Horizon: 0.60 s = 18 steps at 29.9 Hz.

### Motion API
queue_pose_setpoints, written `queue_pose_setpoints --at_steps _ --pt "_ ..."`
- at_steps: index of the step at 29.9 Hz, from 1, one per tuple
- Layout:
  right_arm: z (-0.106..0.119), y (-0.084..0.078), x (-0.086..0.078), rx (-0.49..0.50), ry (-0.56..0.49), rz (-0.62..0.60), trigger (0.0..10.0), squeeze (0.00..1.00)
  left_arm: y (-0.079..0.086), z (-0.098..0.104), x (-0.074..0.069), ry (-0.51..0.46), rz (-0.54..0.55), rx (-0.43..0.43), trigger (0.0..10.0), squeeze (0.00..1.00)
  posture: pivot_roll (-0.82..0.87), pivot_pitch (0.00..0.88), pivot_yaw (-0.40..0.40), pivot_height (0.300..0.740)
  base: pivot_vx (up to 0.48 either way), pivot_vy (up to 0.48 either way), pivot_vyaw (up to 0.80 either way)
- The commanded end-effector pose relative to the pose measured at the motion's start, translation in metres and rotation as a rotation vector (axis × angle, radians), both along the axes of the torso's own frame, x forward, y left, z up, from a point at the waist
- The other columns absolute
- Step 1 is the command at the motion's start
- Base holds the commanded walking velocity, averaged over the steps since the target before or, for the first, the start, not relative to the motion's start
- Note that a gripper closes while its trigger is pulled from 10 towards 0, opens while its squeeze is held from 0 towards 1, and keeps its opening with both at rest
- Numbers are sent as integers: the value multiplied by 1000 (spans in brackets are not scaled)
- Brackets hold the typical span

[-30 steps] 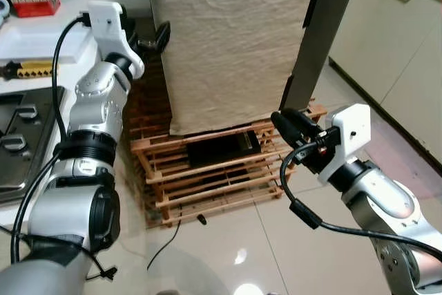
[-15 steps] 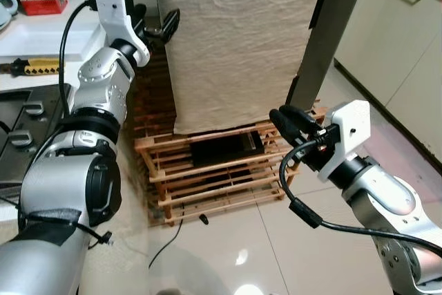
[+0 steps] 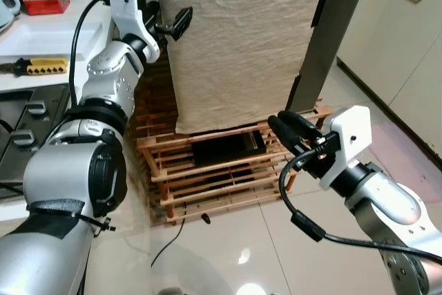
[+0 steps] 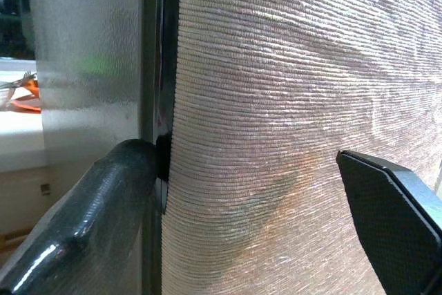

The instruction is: Restocking fridge

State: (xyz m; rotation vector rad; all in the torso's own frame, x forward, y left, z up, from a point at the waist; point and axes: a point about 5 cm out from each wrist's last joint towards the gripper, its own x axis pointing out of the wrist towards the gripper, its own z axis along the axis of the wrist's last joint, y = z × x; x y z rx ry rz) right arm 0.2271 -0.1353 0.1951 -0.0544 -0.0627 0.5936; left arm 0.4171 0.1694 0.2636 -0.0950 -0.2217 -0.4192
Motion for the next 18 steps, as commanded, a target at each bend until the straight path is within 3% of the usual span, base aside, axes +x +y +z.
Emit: queue_pose_setpoints --at_steps 1,6,7,8,9,10,12,15,18 --pt "2 -3 -5 -4 6 -17 10000 0 -7 -4 1 31 -8 15 10000 945 -149 84 29 740 0 0 0" --pt "2 -5 -9 -9 19 -35 10000 0 -2 -5 2 29 38 2 10000 816 -162 106 23 740 0 0 0" --pt "2 -7 -12 -10 27 -47 10000 0 5 -3 2 21 83 -28 10000 635 -169 128 14 740 0 0 0" --pt "2 -7 -12 -10 30 -53 10000 0 8 -2 2 15 101 -48 10000 549 -169 128 14 740 0 0 0" --pt "2 -8 -13 -8 33 -58 10000 0 12 0 1 5 119 -73 10000 353 -170 141 8 740 0 0 0" --pt "2 -8 -13 -8 33 -58 10000 0 12 0 1 5 119 -73 10000 353 -170 141 8 740 0 0 0" --pt "3 -8 -13 -4 42 -64 10000 0 19 4 1 -9 144 -126 10000 0 -169 154 1 740 0 0 0" --pt "3 -9 -15 -5 50 -63 10000 0 22 5 0 -21 133 -153 10000 0 -165 168 -7 740 0 0 0" --pt "3 -8 -15 -7 60 -54 10000 0 15 5 -1 -35 45 -142 10000 0 -166 180 -17 740 0 0 0"
